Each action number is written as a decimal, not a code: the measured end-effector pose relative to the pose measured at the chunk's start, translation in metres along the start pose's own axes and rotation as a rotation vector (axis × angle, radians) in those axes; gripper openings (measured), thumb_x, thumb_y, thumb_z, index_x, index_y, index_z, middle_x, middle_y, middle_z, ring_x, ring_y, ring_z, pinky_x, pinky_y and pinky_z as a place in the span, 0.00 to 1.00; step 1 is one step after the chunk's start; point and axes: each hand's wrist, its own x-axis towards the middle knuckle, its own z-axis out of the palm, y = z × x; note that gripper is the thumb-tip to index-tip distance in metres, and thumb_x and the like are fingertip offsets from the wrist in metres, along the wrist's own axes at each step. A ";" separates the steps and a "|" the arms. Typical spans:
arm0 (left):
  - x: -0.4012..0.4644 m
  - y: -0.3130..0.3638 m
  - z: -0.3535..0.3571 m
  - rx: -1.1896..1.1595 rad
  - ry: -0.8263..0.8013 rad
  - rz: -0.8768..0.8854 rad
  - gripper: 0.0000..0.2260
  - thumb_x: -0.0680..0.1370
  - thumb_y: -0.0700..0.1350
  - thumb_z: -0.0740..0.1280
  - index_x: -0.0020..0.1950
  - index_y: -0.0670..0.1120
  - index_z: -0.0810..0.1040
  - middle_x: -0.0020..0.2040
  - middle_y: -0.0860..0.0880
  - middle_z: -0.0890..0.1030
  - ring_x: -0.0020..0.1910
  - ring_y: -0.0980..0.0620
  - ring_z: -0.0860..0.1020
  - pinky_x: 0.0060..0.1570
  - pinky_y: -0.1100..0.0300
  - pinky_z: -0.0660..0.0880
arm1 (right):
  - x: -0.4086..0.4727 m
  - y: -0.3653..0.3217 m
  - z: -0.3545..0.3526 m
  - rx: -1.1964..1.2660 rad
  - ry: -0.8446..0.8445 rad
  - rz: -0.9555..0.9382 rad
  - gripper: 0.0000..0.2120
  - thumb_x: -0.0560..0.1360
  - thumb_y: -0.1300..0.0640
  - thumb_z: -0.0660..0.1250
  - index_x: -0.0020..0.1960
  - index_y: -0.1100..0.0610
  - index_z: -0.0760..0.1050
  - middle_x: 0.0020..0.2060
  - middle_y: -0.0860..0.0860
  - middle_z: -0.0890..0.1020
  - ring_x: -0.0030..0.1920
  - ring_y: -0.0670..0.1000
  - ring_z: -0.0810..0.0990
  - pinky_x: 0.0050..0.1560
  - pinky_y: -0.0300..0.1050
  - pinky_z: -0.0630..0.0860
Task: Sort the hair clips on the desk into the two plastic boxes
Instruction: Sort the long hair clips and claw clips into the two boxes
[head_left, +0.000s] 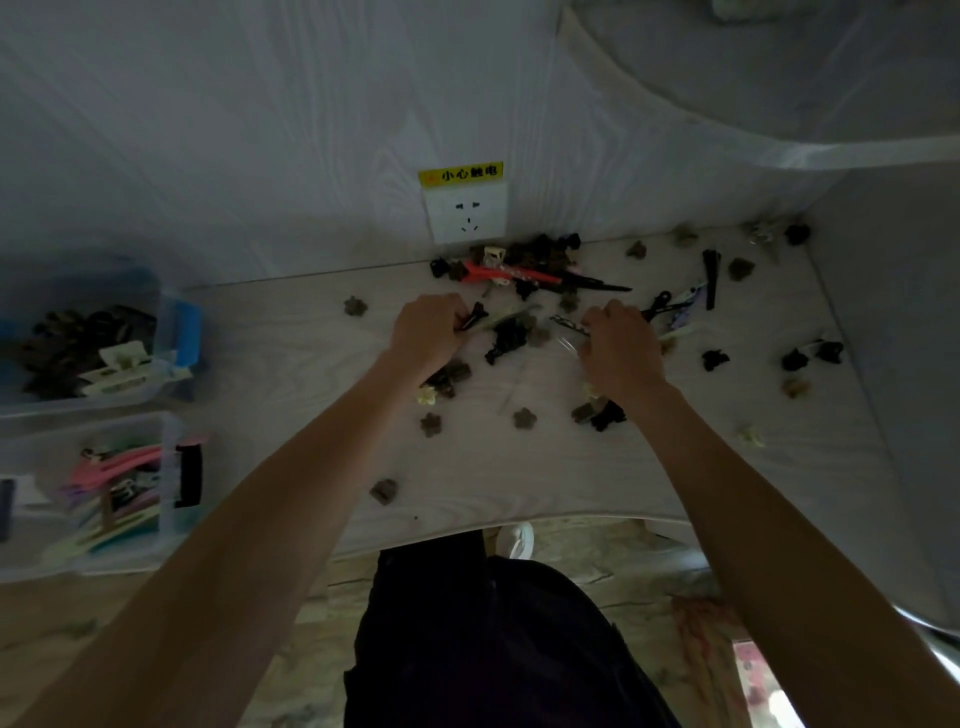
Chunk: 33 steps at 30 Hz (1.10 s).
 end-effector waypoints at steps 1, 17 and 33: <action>0.000 -0.001 -0.001 0.038 0.009 0.022 0.12 0.76 0.47 0.67 0.57 0.46 0.76 0.53 0.45 0.81 0.52 0.45 0.78 0.56 0.52 0.72 | 0.002 0.001 0.001 -0.015 0.014 -0.010 0.11 0.75 0.62 0.61 0.55 0.65 0.74 0.51 0.65 0.76 0.53 0.62 0.74 0.53 0.54 0.70; -0.007 0.014 -0.004 -0.036 0.082 0.253 0.14 0.81 0.38 0.54 0.67 0.40 0.64 0.57 0.37 0.73 0.49 0.43 0.73 0.44 0.57 0.66 | 0.000 -0.016 0.007 0.065 -0.175 0.117 0.22 0.80 0.61 0.52 0.71 0.67 0.54 0.57 0.63 0.77 0.55 0.61 0.76 0.58 0.55 0.69; 0.005 0.006 0.010 0.140 0.013 0.224 0.22 0.79 0.45 0.62 0.71 0.40 0.62 0.66 0.40 0.69 0.62 0.42 0.69 0.58 0.51 0.69 | -0.007 -0.022 -0.001 0.235 -0.047 0.210 0.17 0.80 0.52 0.56 0.63 0.63 0.68 0.53 0.61 0.80 0.53 0.61 0.78 0.51 0.51 0.73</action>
